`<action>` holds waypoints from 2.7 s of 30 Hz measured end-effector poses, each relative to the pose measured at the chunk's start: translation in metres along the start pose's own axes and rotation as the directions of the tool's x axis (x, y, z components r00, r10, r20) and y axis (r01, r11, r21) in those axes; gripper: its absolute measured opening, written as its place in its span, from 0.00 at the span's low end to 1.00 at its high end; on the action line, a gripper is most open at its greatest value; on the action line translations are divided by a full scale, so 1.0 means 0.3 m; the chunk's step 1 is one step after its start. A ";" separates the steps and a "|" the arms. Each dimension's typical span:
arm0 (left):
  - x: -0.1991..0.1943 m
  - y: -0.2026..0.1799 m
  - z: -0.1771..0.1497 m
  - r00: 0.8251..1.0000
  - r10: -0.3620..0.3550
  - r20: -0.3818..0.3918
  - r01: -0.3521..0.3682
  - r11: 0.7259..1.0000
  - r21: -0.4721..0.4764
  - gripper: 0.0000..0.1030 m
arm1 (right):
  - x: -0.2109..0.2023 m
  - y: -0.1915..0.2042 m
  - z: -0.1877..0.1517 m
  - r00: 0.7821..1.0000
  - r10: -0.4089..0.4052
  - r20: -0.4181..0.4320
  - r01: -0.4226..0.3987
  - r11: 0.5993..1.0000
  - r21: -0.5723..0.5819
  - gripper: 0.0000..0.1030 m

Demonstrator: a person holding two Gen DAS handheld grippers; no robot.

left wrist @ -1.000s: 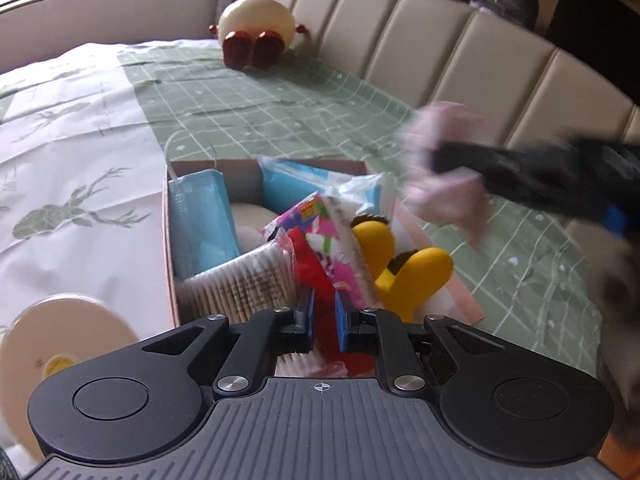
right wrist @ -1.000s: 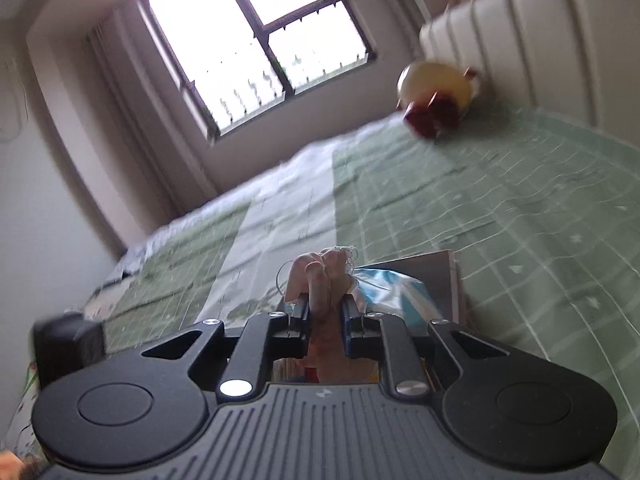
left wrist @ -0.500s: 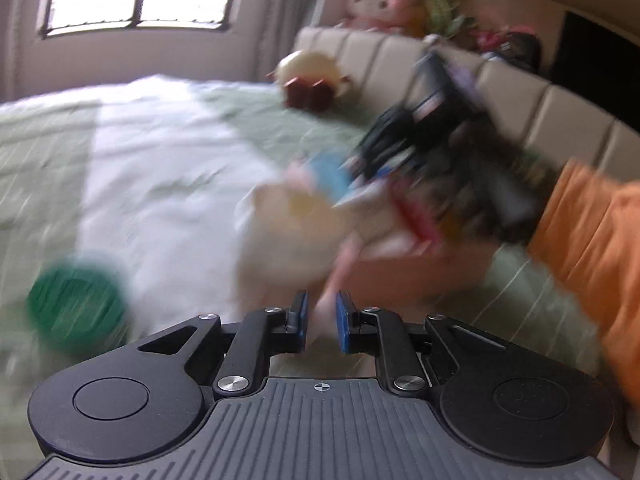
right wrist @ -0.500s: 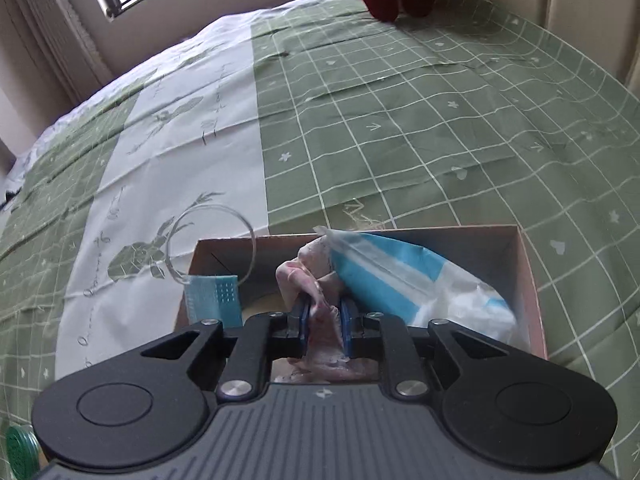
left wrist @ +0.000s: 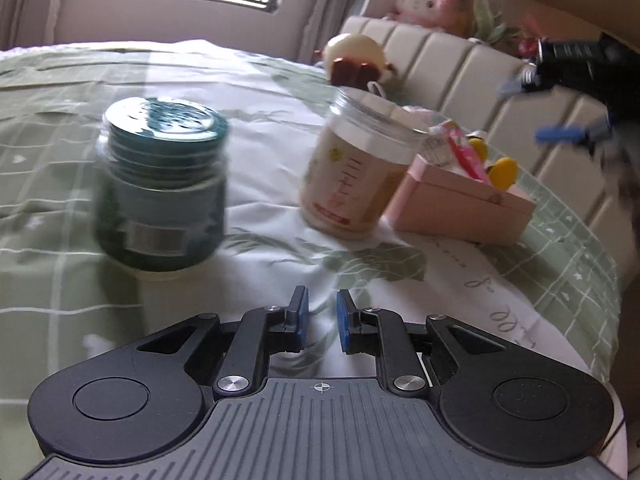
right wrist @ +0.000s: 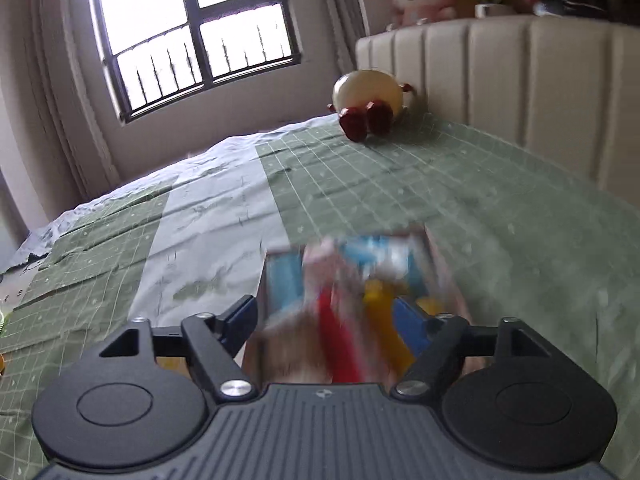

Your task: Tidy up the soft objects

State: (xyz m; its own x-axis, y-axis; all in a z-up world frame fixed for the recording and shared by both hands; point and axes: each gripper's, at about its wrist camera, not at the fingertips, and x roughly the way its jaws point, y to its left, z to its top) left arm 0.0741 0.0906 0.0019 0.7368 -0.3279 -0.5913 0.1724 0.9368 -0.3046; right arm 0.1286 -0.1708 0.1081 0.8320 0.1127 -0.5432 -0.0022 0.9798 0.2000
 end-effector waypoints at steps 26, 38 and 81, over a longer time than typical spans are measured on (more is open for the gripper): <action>0.092 -0.115 0.024 0.990 0.140 0.036 -0.142 0.987 0.078 0.17 | 0.152 0.017 -0.374 0.994 -0.085 -0.071 0.071 0.981 -0.178 1.00; 0.101 -0.167 0.016 0.977 0.209 0.043 -0.213 0.962 0.170 0.17 | 0.145 0.018 -0.384 0.995 -0.083 -0.063 0.071 0.982 -0.176 1.00; 0.102 -0.169 0.013 0.975 0.217 0.047 -0.222 0.958 0.182 0.17 | 0.144 0.019 -0.384 0.995 -0.083 -0.063 0.071 0.982 -0.176 1.00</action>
State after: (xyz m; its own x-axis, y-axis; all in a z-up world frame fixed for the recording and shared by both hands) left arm 0.0905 0.0335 0.0021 0.7868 -0.1108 -0.6072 0.1210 0.9924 -0.0244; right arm 0.1005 -0.1414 -0.0083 0.7925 0.0410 -0.6085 -0.0408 0.9991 0.0142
